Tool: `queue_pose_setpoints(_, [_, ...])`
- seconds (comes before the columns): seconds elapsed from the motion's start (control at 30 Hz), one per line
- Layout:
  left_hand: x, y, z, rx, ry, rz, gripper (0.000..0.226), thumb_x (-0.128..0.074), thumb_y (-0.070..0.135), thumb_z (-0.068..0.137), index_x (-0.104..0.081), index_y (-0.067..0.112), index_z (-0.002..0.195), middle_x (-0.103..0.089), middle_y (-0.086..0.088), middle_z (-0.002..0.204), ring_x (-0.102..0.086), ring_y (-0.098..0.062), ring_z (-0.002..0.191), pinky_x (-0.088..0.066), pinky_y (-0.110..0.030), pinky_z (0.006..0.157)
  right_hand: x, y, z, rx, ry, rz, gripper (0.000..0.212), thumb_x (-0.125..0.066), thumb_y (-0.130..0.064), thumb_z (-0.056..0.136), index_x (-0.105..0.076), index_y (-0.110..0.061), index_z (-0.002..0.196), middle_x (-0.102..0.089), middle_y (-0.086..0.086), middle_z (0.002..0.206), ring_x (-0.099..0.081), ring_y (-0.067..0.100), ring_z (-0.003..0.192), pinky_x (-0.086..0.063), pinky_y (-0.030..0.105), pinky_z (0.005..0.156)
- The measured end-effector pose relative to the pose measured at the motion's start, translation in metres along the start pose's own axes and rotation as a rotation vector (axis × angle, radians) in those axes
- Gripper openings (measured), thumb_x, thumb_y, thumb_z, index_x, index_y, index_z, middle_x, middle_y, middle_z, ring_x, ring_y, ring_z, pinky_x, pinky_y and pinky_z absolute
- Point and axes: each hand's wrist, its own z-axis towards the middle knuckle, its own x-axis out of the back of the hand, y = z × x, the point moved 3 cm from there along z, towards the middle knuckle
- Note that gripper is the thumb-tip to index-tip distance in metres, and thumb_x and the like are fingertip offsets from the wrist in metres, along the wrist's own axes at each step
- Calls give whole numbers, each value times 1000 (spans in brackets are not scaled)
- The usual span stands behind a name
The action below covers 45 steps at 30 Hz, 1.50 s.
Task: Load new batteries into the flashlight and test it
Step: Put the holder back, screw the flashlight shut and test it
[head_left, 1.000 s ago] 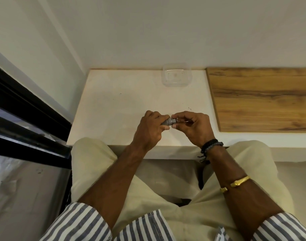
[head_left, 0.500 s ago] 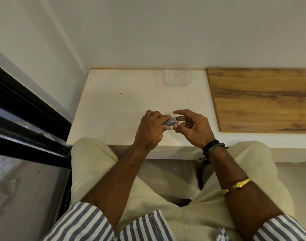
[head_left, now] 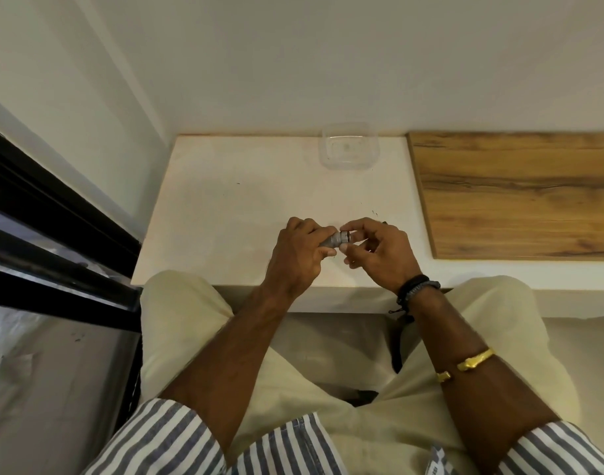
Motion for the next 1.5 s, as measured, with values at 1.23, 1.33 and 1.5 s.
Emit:
queue_pose_setpoints(1.23, [-1, 7, 1, -37, -18, -28, 31, -66, 22, 92, -67, 11, 120, -69, -9, 102, -53, -28, 96, -50, -45, 77, -3, 5, 0, -117, 66, -97, 45, -53, -69, 91, -67, -27, 82, -71, -3, 65, -70, 10, 49, -63, 32, 57])
queue_pose_setpoints(1.33, [-2, 2, 0, 10, -11, -36, 31, -64, 18, 92, -67, 9, 122, -70, -11, 107, -54, -29, 98, -52, -47, 78, -3, 6, 2, -20, -30, 68, 29, -77, -37, 89, -63, -32, 114, -73, -3, 95, -76, 11, 70, -64, 30, 61])
queue_pose_setpoints(1.5, [0, 2, 0, 12, -19, -27, 32, -64, 24, 93, -66, 11, 123, -70, -10, 106, -54, -29, 97, -51, -48, 78, -3, 6, 1, -12, 25, 17, 19, -71, -33, 94, -71, -16, 101, -74, -3, 73, -73, 9, 60, -63, 28, 62])
